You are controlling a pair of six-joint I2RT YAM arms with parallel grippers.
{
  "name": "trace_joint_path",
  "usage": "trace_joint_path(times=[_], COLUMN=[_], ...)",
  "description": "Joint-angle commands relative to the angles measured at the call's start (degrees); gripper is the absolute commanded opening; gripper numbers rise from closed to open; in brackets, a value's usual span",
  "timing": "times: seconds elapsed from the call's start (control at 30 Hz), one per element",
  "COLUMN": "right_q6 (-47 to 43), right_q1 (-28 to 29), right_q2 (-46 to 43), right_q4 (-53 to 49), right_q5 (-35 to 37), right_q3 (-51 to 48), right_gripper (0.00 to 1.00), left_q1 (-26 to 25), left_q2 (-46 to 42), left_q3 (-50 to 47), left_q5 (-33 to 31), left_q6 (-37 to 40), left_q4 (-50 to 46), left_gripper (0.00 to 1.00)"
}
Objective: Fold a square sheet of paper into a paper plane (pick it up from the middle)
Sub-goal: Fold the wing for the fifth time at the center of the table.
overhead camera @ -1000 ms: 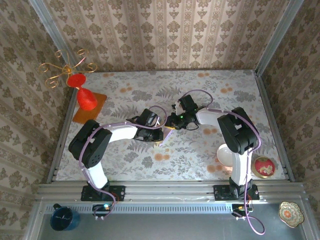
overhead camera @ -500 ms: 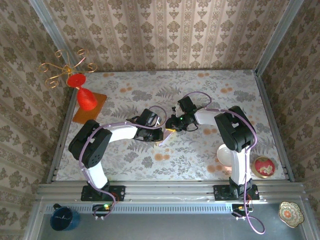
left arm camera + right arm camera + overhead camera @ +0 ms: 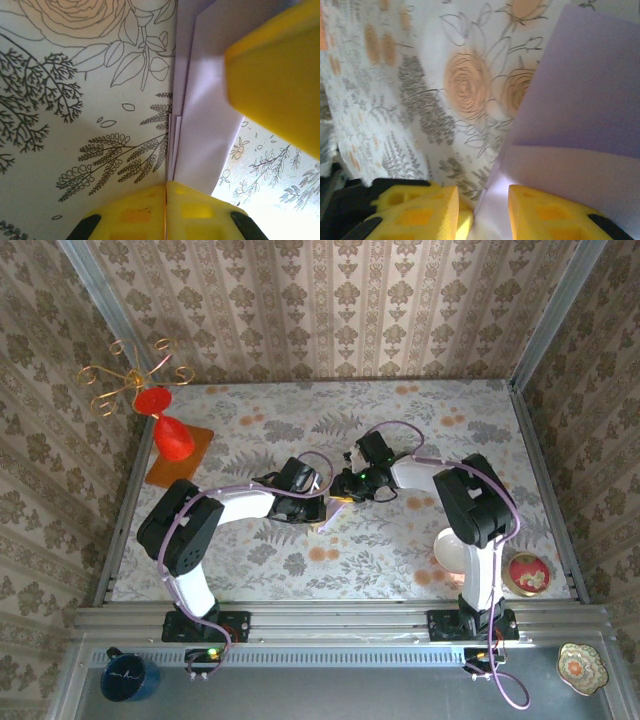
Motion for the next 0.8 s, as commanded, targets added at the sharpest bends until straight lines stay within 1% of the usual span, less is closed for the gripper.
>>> trace_joint_path(times=[0.0, 0.13, 0.33, 0.77], right_q6=[0.46, 1.52, 2.73, 2.93], right_q1=[-0.72, -1.58, -0.93, 0.92], right_q2=[-4.62, -3.95, -4.28, 0.18], right_q4=[3.79, 6.8, 10.95, 10.62], right_q5=[0.52, -1.42, -3.09, -4.49], right_q3=[-2.99, -5.45, -8.82, -6.2], right_gripper=[0.35, 0.35, 0.32, 0.24], left_q1=[-0.82, -0.82, -0.75, -0.77], left_q2=[3.03, 3.16, 3.12, 3.2], left_q3=[-2.22, -2.46, -2.68, -2.57], left_q5=[1.3, 1.39, 1.57, 1.92], left_q6=[-1.24, -1.14, -1.23, -1.23], left_q4=[-0.06, 0.31, 0.66, 0.83], left_gripper=[0.09, 0.09, 0.08, 0.08])
